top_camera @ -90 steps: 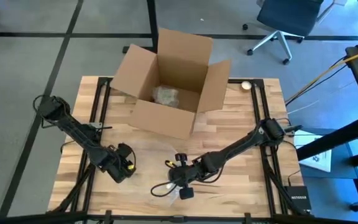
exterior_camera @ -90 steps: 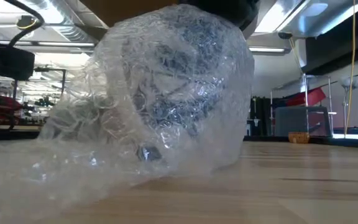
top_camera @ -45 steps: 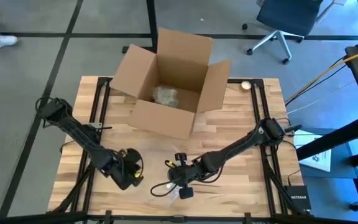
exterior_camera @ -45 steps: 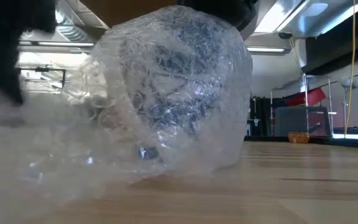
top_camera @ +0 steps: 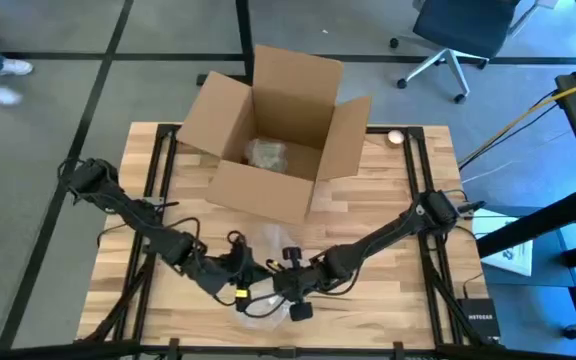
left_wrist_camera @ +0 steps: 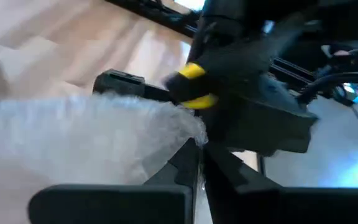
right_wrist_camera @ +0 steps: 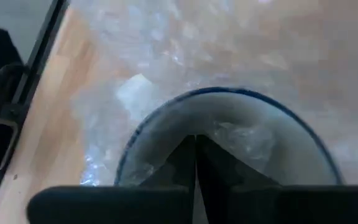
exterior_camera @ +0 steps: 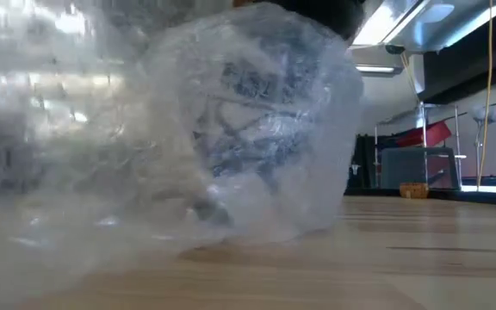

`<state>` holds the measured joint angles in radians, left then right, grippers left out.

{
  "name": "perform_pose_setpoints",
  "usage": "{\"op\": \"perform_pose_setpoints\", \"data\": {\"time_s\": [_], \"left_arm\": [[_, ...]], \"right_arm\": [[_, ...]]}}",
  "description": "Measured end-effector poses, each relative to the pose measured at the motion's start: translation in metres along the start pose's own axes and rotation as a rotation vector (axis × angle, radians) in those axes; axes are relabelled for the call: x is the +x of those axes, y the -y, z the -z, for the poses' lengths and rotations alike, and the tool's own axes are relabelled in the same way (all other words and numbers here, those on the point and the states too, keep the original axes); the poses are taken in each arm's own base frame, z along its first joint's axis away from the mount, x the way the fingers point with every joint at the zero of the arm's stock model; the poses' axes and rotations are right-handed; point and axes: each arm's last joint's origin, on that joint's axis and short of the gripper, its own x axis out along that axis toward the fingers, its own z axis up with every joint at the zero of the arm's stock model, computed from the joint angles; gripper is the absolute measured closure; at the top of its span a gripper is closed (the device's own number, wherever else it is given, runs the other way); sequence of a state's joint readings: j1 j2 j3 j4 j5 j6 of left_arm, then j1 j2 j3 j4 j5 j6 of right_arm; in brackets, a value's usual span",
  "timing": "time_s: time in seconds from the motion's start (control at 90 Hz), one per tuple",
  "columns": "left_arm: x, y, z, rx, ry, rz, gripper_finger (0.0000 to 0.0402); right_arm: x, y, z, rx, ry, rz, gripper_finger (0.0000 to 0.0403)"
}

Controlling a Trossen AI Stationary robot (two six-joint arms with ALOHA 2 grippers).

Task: Wrap mug
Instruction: Wrap the blue mug with bubble wrap

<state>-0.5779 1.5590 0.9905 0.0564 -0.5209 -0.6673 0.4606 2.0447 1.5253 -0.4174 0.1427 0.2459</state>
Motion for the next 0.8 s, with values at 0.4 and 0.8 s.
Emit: {"op": "perform_pose_setpoints", "data": {"time_s": [0.4, 0.8], "left_arm": [[0.036, -0.009, 0.028, 0.019, -0.092, -0.027, 0.0402], [0.037, -0.01, 0.028, 0.028, -0.084, -0.049, 0.0401]], "right_arm": [[0.0, 0.002, -0.003, 0.019, 0.036, 0.017, 0.0394], [-0.02, 0.004, -0.004, 0.008, -0.006, 0.018, 0.028]]}}
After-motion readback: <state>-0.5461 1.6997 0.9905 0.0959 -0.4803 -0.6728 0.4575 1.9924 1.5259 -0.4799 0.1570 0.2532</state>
